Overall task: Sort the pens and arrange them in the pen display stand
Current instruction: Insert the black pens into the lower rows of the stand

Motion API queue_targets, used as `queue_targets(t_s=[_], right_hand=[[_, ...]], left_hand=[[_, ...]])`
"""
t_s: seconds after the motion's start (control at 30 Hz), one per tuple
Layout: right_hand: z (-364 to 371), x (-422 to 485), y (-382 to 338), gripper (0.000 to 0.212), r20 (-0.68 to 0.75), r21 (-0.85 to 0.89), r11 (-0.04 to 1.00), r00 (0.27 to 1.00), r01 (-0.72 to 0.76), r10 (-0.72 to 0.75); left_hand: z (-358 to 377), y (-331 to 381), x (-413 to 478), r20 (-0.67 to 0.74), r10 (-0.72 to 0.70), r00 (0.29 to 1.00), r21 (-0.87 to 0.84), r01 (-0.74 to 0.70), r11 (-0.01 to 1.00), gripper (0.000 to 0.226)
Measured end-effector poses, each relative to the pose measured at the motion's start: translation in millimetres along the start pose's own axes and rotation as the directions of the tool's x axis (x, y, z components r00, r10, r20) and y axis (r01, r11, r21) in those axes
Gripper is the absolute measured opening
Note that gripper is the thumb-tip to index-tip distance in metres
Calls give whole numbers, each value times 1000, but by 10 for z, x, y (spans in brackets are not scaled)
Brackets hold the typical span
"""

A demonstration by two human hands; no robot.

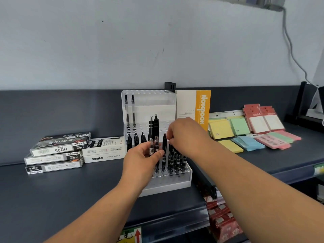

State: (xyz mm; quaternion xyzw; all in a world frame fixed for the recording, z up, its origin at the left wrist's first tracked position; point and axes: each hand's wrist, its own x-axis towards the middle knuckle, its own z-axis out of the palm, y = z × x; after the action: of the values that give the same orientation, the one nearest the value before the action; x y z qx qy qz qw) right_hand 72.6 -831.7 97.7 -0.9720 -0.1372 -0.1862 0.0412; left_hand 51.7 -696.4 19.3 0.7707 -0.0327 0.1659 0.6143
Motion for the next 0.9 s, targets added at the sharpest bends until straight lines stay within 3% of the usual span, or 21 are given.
queue_targets(t_s=[0.07, 0.13, 0.2, 0.27, 0.4, 0.53, 0.7, 0.9], right_hand=[[2, -37, 43, 23, -39, 87, 996, 999, -20, 23], [-73, -101, 52, 22, -107, 366, 930, 991, -33, 78], [-144, -166, 22, 21, -61, 663, 747, 991, -47, 117], [-153, -203, -12, 27, 44, 784, 612, 994, -97, 101], [-69, -167, 24, 23, 44, 832, 546, 993, -96, 107], [-38, -161, 75, 31, 87, 845, 518, 989, -135, 117], [-38, -191, 67, 22, 113, 834, 537, 992, -124, 53], [-93, -177, 85, 20, 88, 852, 513, 994, -107, 60]], left_hand=[[-8, 9, -6, 12, 5, 1000, 1, -5, 1000, 29], [-16, 15, -14, 27, 13, 1000, -9, -13, 1000, 27], [-21, 33, -31, 48, 21, 999, -16, -20, 1000, 22], [-26, 64, -57, 91, 28, 995, -9, -27, 1000, 16], [-64, 120, -94, 182, 42, 982, 25, -47, 999, 11], [-114, 208, -50, 140, 100, 985, 50, -108, 993, 9], [-156, 302, 14, 108, 99, 989, -5, -99, 995, 23], [-210, 371, 33, 201, 164, 966, 114, -189, 975, 48]])
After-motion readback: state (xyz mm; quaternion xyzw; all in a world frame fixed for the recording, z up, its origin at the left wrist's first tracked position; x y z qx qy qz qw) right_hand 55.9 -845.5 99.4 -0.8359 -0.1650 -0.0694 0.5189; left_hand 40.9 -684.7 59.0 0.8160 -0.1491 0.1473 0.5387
